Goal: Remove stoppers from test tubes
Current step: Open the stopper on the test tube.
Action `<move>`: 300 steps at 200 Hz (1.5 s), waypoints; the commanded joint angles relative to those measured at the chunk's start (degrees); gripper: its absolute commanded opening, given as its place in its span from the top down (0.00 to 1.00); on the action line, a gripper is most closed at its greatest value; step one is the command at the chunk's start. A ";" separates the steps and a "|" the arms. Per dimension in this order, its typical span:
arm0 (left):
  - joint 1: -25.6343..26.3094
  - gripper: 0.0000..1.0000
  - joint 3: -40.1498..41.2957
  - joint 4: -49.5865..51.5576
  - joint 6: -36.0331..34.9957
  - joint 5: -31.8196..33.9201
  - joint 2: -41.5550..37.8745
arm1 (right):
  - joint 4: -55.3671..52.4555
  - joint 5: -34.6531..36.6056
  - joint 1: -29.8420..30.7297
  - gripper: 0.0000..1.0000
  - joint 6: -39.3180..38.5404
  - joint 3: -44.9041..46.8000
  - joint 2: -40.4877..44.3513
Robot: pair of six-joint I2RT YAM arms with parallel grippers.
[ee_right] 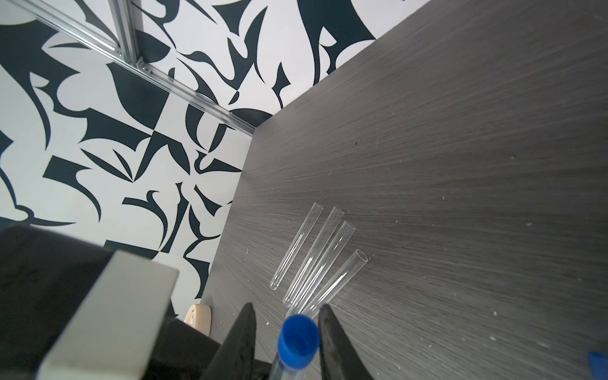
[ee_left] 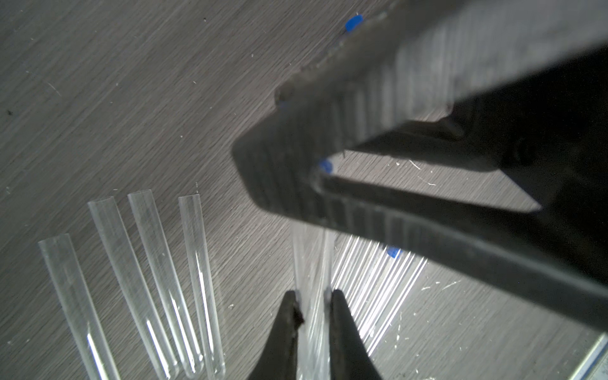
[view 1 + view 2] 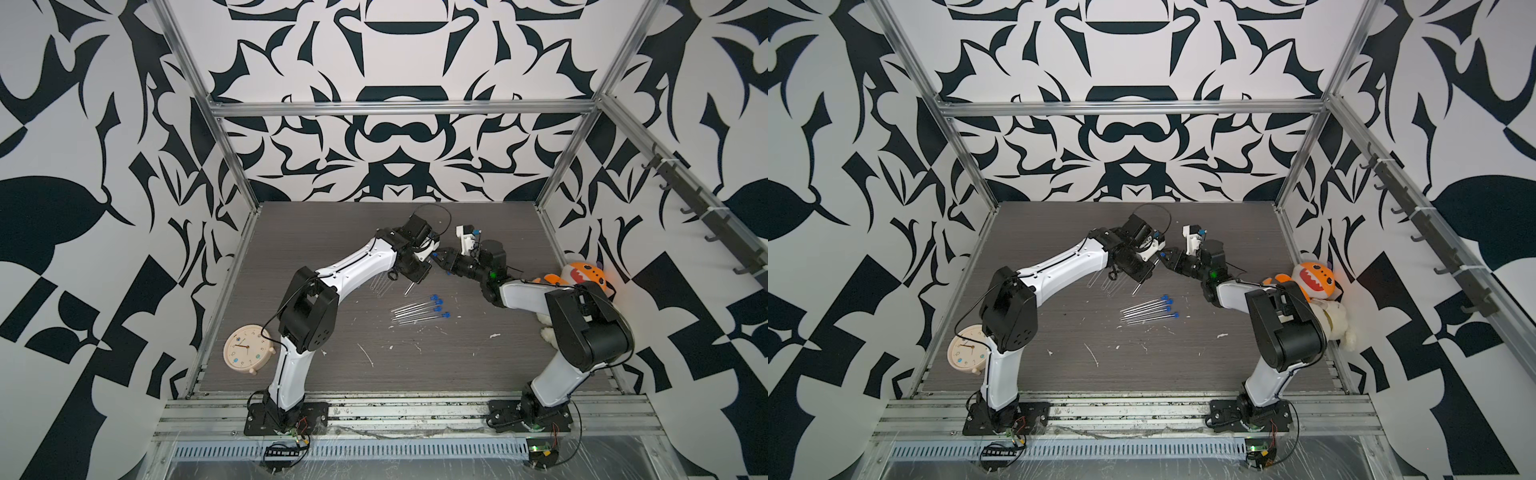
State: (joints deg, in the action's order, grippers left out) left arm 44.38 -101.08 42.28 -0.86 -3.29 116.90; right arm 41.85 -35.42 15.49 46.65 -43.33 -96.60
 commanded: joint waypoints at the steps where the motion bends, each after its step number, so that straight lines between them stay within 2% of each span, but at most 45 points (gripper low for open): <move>1: 0.17 0.96 -0.52 1.06 -0.03 -0.67 -1.06 | 2.36 0.18 0.29 0.74 -0.07 -1.71 0.71; 53: 0.18 0.97 -0.27 1.27 -0.24 -0.13 -0.89 | 2.10 0.68 0.25 0.90 -0.07 -2.01 1.23; 88: 0.16 0.99 0.55 1.38 -0.39 0.54 -0.83 | 1.50 1.53 0.25 0.96 -0.02 -2.01 1.89; 179: 0.18 1.00 4.56 0.65 -0.92 1.27 -1.07 | -0.29 4.26 -0.26 1.00 -0.03 -3.50 2.69; 219: 0.18 1.00 5.43 0.35 -0.89 1.40 -1.44 | 1.76 4.48 -1.37 1.00 2.19 -3.07 2.64; 300: 0.18 1.00 6.64 0.03 -1.00 1.57 -2.11 | 0.67 5.83 -2.48 1.00 1.48 -3.16 3.95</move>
State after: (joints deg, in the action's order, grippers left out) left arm 44.51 -96.66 36.75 -1.50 -2.57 116.38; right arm 37.39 -33.21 14.63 48.51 -43.88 -96.03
